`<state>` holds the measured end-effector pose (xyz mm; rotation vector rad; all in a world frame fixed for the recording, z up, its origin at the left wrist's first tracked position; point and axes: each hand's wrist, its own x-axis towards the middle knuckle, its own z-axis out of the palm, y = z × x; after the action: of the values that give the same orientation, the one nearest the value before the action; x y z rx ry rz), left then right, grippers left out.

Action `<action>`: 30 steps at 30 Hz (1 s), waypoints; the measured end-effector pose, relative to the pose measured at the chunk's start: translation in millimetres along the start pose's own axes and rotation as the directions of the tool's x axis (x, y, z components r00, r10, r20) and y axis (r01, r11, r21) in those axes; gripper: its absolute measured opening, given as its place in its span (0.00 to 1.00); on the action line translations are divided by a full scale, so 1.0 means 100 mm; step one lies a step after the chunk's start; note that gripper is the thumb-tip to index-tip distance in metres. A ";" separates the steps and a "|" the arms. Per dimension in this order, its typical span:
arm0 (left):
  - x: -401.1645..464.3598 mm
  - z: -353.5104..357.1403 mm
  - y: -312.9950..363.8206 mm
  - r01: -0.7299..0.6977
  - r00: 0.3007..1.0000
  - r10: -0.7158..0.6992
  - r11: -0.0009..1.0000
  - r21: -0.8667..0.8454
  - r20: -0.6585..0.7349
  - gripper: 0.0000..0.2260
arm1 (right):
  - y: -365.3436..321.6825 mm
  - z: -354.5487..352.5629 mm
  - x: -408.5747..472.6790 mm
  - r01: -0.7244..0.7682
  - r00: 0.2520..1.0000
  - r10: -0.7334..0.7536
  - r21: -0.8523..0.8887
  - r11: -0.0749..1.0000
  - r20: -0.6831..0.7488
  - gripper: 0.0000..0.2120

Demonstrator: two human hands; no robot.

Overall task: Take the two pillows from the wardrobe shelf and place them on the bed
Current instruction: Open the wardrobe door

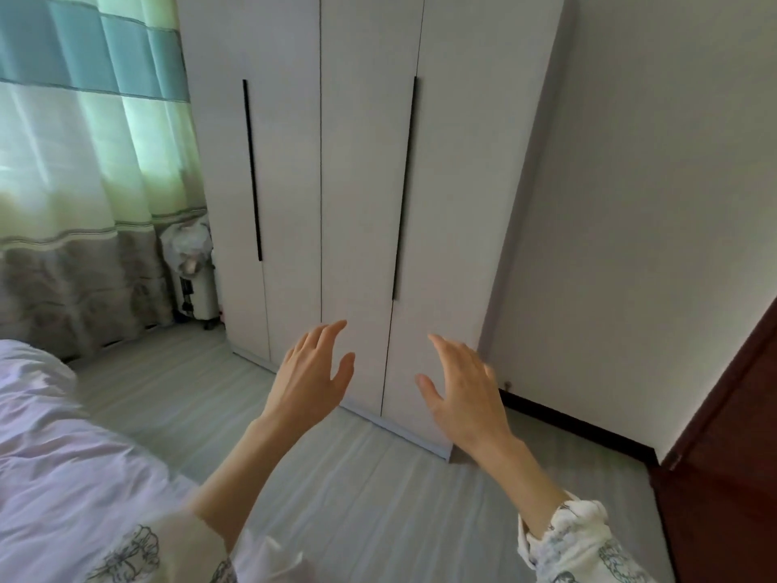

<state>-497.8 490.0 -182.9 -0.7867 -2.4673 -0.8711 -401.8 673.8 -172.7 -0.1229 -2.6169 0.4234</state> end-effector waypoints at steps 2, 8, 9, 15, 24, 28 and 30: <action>0.34 0.18 -0.20 0.027 0.999 -0.027 1.000 0.000 -0.018 0.22 | 0.11 0.23 0.44 0.032 0.999 -0.033 0.017 0.999 0.017 0.26; 1.35 0.58 -0.90 0.121 0.991 -0.122 0.993 -0.007 -0.059 0.21 | 0.32 0.87 1.84 0.120 0.991 -0.123 0.063 0.991 0.047 0.25; 1.51 0.62 -1.01 0.131 0.990 -0.130 0.991 0.003 -0.056 0.21 | 0.34 0.96 2.04 0.134 0.989 -0.138 0.063 0.989 0.059 0.25; 2.45 0.78 -1.57 0.136 0.989 -0.132 0.988 0.073 -0.059 0.20 | 0.49 1.38 3.10 0.183 0.980 -0.189 0.097 0.978 0.063 0.25; 3.50 0.97 -2.53 0.262 0.959 -0.245 0.958 0.117 -0.140 0.19 | 0.39 2.21 4.67 0.276 0.955 -0.293 0.243 0.930 0.039 0.25; 3.99 0.96 -2.96 0.326 0.938 -0.300 0.935 0.141 -0.173 0.20 | 0.26 2.55 5.37 0.347 0.930 -0.368 0.288 0.893 0.021 0.24; 4.30 0.89 -3.20 0.363 0.923 -0.330 0.918 0.161 -0.199 0.20 | 0.18 2.70 5.76 0.373 0.918 -0.396 0.315 0.873 0.008 0.24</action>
<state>-1040.3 502.3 -157.3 -0.1963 -2.5276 -0.7587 -1037.2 708.9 -145.9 0.5205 -2.5194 0.6907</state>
